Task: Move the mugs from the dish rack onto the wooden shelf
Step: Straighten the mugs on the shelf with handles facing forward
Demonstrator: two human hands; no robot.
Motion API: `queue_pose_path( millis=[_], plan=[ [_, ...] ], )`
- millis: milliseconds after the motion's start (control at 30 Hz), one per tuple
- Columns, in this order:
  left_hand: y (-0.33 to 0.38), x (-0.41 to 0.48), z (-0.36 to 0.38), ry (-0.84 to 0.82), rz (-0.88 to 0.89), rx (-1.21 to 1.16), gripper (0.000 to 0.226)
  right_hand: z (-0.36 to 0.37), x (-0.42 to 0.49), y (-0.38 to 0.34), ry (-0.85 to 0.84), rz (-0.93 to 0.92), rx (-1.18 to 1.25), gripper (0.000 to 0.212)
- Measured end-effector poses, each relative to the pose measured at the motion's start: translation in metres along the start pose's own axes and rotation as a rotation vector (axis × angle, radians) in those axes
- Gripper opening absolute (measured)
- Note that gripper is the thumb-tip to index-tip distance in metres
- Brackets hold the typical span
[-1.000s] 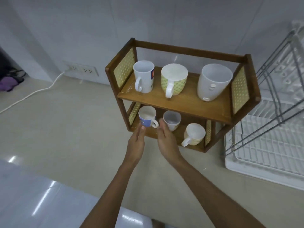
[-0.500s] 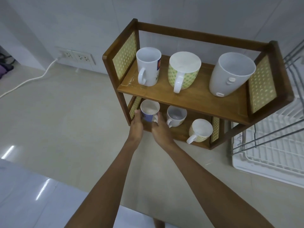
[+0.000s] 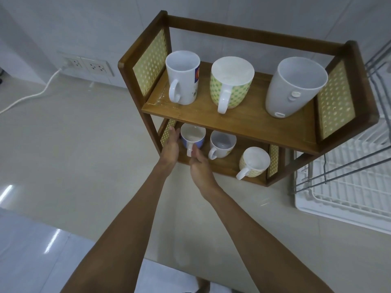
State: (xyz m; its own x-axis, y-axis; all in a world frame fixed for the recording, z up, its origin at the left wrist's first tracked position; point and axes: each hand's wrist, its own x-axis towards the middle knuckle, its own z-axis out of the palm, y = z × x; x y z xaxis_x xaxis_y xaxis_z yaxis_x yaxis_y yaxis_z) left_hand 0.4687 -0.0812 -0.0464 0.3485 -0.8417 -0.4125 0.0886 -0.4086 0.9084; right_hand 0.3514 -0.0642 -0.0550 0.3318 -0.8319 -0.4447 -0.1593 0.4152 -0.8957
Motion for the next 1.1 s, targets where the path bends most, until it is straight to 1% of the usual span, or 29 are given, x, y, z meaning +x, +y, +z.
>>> queue_pose_path(
  millis=[67,167,267,333,400,433,467,533,667,700,767,833,900,1000,1100],
  plan=[
    [0.001,0.001,0.0,-0.006,0.003,-0.002,0.072,0.003,0.001,-0.001,-0.003,0.021,0.025,0.045],
    [0.004,-0.002,0.001,-0.016,0.001,-0.006,0.072,0.005,-0.001,-0.004,-0.029,0.003,-0.004,0.054],
    [0.007,-0.005,0.001,-0.007,0.016,-0.005,0.069,-0.001,-0.003,-0.004,-0.033,-0.01,-0.046,0.051],
    [0.009,-0.012,0.004,0.049,0.038,-0.02,0.065,-0.01,-0.009,-0.006,-0.029,-0.024,-0.07,0.049],
    [0.005,-0.028,0.008,0.118,0.117,-0.083,0.062,-0.025,-0.02,-0.005,0.005,-0.081,-0.062,0.049],
    [0.0,-0.039,0.012,0.138,0.17,-0.117,0.06,-0.035,-0.027,-0.004,0.039,-0.096,-0.03,0.053],
    [-0.006,-0.051,0.018,0.141,0.209,-0.136,0.059,-0.047,-0.033,-0.001,0.077,-0.09,0.005,0.053],
    [-0.021,-0.071,0.033,0.105,0.232,-0.118,0.059,-0.069,-0.041,0.001,0.154,-0.076,0.031,0.049],
    [-0.034,-0.079,0.063,0.008,0.162,-0.007,0.044,-0.09,-0.038,-0.006,0.286,-0.119,-0.03,0.041],
    [-0.035,-0.076,0.068,-0.012,0.15,0.018,0.044,-0.091,-0.033,-0.008,0.309,-0.119,-0.042,0.038],
    [-0.039,-0.071,0.077,-0.037,0.144,0.047,0.047,-0.092,-0.024,-0.01,0.307,-0.113,-0.078,0.033],
    [-0.04,-0.071,0.083,-0.035,0.148,0.053,0.046,-0.09,-0.017,-0.011,0.285,-0.086,-0.115,0.038],
    [-0.041,-0.075,0.087,-0.019,0.135,0.052,0.039,-0.088,-0.014,-0.014,0.275,-0.074,-0.121,0.043],
    [-0.044,-0.081,0.092,-0.016,0.115,0.061,0.027,-0.088,-0.007,-0.019,0.275,-0.062,-0.112,0.042],
    [-0.047,-0.085,0.097,-0.034,0.119,0.063,0.033,-0.089,-0.002,-0.022,0.251,-0.025,-0.05,0.034]
  ],
)
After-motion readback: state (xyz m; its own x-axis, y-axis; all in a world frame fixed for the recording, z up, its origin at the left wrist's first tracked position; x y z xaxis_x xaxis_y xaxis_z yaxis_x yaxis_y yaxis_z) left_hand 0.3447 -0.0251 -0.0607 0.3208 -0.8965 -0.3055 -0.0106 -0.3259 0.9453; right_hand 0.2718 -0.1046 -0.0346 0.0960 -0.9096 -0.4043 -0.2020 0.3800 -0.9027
